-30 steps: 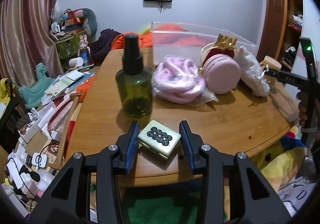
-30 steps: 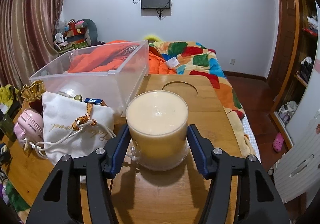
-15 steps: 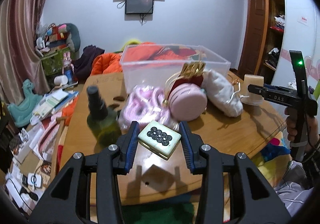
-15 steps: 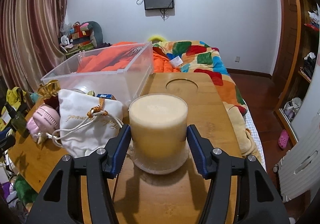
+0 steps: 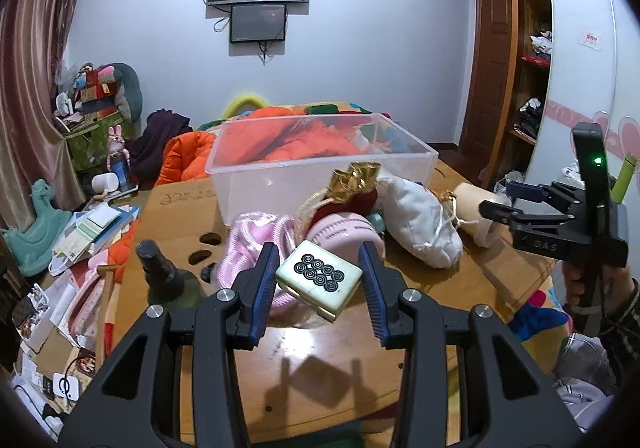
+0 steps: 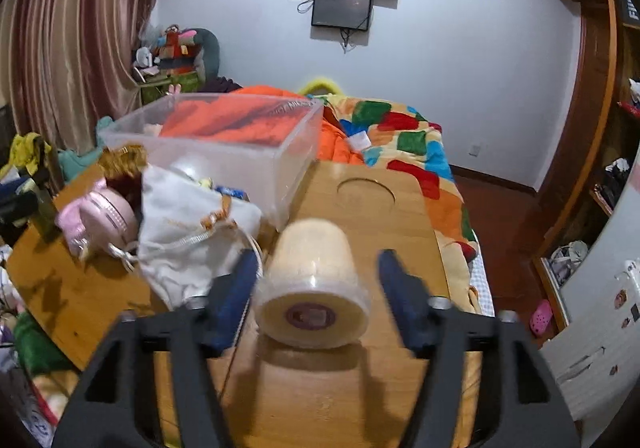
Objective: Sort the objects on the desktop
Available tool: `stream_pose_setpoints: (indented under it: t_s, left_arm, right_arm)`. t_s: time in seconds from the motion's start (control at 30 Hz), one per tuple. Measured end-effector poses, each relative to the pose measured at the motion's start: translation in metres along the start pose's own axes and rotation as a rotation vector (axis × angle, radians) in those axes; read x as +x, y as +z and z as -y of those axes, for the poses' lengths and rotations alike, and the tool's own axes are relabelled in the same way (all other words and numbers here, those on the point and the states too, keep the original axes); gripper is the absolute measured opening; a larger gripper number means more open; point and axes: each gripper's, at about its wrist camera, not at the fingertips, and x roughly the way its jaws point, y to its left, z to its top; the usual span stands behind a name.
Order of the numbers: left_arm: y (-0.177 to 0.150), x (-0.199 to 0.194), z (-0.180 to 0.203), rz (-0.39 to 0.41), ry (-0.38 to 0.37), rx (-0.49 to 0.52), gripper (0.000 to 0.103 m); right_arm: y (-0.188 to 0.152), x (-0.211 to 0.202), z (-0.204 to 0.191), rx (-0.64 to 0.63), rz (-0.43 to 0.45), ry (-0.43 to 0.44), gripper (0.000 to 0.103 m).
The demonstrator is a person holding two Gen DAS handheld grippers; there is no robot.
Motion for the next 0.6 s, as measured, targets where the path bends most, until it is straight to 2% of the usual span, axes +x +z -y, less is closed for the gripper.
stream_pose_setpoints:
  t_s: [0.13,0.33,0.43,0.6]
  left_arm:
    - [-0.002,0.003,0.006,-0.010,-0.007,0.017,0.041]
    - [0.000,0.004,0.009,-0.003,-0.017,0.013,0.041]
    - [0.001,0.007,0.010,-0.009,-0.026,0.009,0.041]
    - [0.004,0.012,0.013,-0.012,-0.029,0.006,0.041]
  right_arm:
    - [0.002,0.013,0.005,0.022,-0.024,0.026,0.066]
    - [-0.008,0.043,0.007,0.019,-0.088,-0.030,0.069]
    - [-0.019,0.053,0.011,0.040,-0.139,0.001,0.067]
    - [-0.023,0.051,0.019,0.109,-0.115,0.029,0.066]
